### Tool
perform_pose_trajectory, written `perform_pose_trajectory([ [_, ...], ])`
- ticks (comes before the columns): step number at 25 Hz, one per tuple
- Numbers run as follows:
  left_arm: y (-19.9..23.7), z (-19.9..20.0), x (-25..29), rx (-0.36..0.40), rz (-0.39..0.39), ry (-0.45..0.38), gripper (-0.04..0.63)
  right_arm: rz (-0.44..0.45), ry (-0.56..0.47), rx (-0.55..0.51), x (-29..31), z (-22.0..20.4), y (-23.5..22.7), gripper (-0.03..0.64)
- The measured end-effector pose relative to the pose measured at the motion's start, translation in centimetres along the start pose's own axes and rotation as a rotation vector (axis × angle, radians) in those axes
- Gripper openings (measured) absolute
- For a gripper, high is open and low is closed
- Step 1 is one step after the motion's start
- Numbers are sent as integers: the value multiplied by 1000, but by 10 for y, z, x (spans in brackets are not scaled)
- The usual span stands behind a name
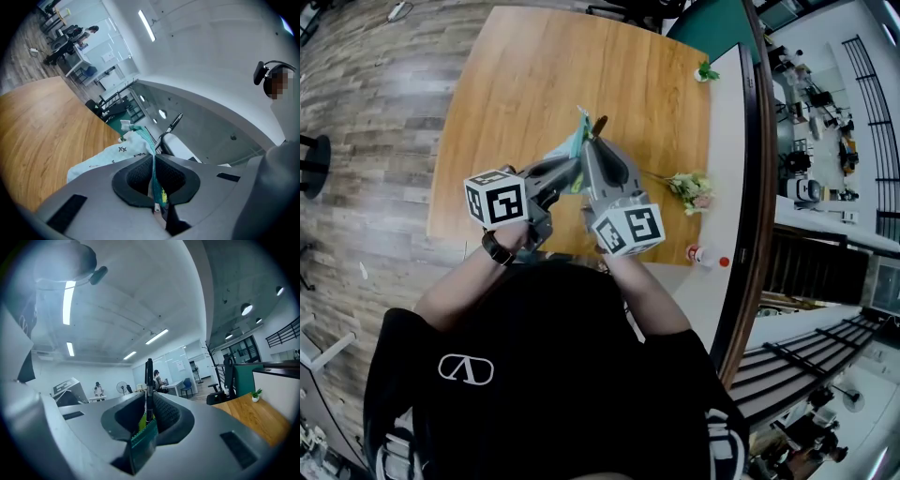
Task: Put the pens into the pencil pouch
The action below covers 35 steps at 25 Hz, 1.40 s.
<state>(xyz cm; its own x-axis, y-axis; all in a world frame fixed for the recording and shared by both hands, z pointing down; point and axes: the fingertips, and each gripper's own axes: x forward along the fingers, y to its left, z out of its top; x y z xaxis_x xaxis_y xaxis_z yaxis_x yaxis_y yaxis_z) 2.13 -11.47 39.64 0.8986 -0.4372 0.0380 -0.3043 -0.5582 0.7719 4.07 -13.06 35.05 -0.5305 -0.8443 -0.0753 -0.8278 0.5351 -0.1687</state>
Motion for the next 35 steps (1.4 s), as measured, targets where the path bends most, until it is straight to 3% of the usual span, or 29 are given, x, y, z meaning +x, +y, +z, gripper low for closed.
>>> perform_pose_trajectory([
  [5, 8, 6, -2, 1, 14, -7, 15, 24, 10, -3, 2, 0, 5, 74],
  [16, 31, 1, -6, 11, 66, 7, 15, -47, -7, -8, -6, 5, -9, 77],
  [21, 78, -19, -15, 40, 167, 45, 15, -90, -3, -8, -20, 1, -19, 77],
  [29, 189, -76, -22, 82, 377, 142, 15, -186, 48, 7, -58, -14, -42, 77],
  [35, 232, -124, 2, 84, 422, 218, 15, -244, 84, 10, -82, -18, -55, 77],
])
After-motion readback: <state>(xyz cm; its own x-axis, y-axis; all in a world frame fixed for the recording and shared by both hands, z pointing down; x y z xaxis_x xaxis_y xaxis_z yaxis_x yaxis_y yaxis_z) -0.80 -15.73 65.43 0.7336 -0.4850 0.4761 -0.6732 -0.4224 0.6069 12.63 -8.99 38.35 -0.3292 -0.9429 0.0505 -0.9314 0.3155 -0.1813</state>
